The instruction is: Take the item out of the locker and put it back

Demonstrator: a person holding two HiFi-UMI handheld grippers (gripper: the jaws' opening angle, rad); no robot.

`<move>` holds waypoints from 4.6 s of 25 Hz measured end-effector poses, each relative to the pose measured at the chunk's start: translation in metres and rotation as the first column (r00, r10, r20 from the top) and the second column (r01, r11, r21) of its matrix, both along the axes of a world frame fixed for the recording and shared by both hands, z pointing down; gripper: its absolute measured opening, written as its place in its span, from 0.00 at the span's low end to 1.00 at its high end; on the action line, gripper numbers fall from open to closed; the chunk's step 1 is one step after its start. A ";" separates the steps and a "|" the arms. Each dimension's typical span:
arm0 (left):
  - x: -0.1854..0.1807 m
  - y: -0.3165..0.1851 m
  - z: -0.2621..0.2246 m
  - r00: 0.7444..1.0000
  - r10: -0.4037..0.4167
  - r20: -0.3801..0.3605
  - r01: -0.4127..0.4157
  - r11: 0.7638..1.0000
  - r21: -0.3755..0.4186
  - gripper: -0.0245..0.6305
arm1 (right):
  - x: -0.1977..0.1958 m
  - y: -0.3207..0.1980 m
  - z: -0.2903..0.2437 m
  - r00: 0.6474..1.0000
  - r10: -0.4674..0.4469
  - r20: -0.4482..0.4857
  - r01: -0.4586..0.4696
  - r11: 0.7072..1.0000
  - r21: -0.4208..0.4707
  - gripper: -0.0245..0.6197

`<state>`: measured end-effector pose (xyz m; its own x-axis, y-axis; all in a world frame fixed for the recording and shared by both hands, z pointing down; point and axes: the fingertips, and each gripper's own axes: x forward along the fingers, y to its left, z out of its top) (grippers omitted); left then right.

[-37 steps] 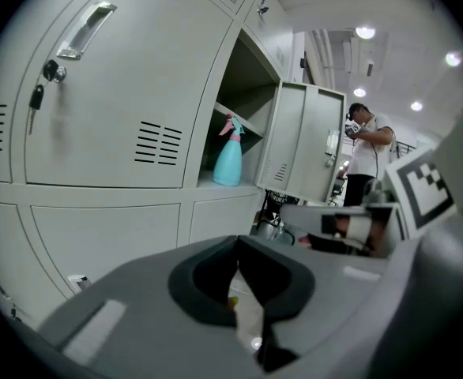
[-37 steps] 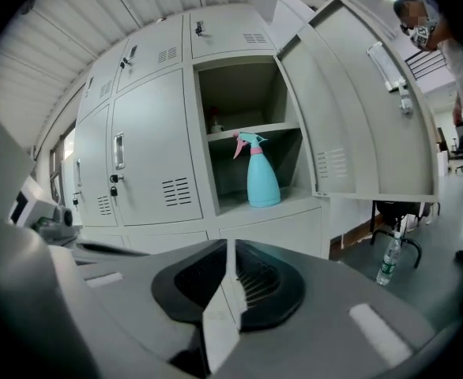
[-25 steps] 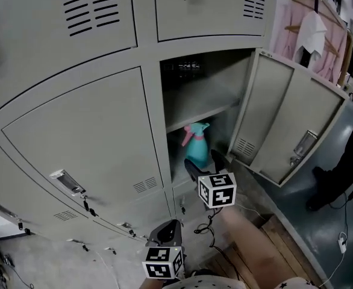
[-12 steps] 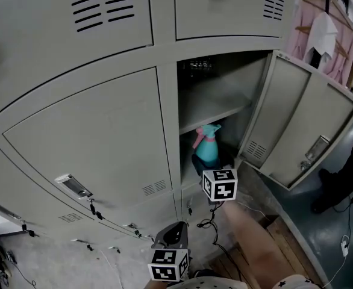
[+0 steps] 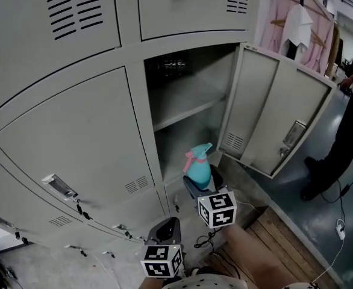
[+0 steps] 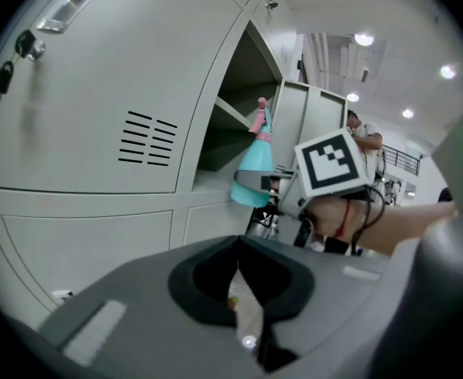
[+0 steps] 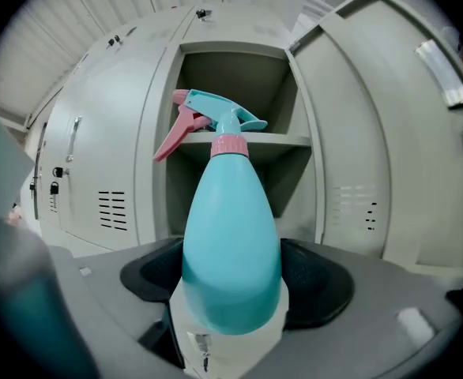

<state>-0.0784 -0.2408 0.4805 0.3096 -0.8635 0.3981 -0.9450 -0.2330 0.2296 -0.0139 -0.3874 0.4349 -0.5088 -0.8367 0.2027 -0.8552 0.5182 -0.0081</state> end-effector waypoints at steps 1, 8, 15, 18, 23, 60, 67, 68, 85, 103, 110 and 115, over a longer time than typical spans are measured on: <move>0.002 0.001 0.000 1.000 0.007 0.000 -0.007 1.000 0.002 0.05 | 0.005 0.012 0.001 1.000 0.002 0.005 -0.002 1.000 -0.004 0.64; 0.011 0.011 0.000 0.999 0.043 0.016 -0.043 0.999 0.007 0.05 | 0.031 0.093 0.008 0.998 0.021 0.060 -0.018 0.999 -0.046 0.63; 0.011 0.019 -0.001 0.998 0.053 0.025 -0.053 0.998 0.014 0.05 | 0.039 0.134 0.017 0.995 0.038 0.087 -0.031 0.996 -0.078 0.63; 0.010 0.022 -0.003 0.998 0.052 0.024 -0.052 0.998 0.018 0.05 | 0.041 0.139 0.019 0.994 0.049 0.098 -0.041 0.995 -0.089 0.63; 0.011 0.027 -0.006 0.998 0.055 0.025 -0.056 0.998 0.031 0.05 | 0.043 0.143 0.016 0.994 0.052 0.091 -0.046 0.996 -0.076 0.63; -0.016 -0.017 -0.014 1.000 0.003 0.022 -0.004 0.999 0.036 0.05 | -0.034 -0.053 -0.047 1.000 0.011 0.022 -0.013 0.995 0.099 0.63; -0.026 -0.028 -0.004 1.000 -0.009 0.022 0.008 1.000 0.007 0.05 | -0.047 -0.085 -0.021 1.000 0.020 0.005 -0.020 0.998 0.052 0.63; -0.026 -0.029 -0.004 1.000 -0.009 0.022 0.009 1.000 0.005 0.05 | -0.047 -0.087 -0.016 1.000 0.021 0.002 -0.021 0.999 0.042 0.63; -0.021 -0.029 -0.004 1.000 0.007 0.017 -0.007 1.000 0.002 0.05 | -0.041 -0.076 -0.020 0.999 -0.001 0.053 -0.004 0.996 0.091 0.67; 0.024 -0.015 -0.014 0.997 0.071 0.032 -0.072 0.996 0.051 0.05 | 0.052 0.111 0.015 0.992 0.123 0.035 -0.120 0.990 -0.075 0.04; 0.035 0.001 -0.012 0.996 0.082 0.040 -0.083 0.995 0.047 0.05 | 0.066 0.138 0.026 0.985 0.141 0.097 -0.127 0.982 -0.139 0.04; 0.036 0.010 -0.012 0.996 0.076 0.042 -0.078 0.996 0.044 0.05 | 0.067 0.145 0.024 0.986 0.137 0.092 -0.123 0.983 -0.137 0.04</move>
<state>-0.0423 -0.2305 0.4690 0.3609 -0.8552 0.3720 -0.9319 -0.3152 0.1795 0.0533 -0.2423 0.4589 -0.4207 -0.8666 0.2682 -0.9066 0.3914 -0.1575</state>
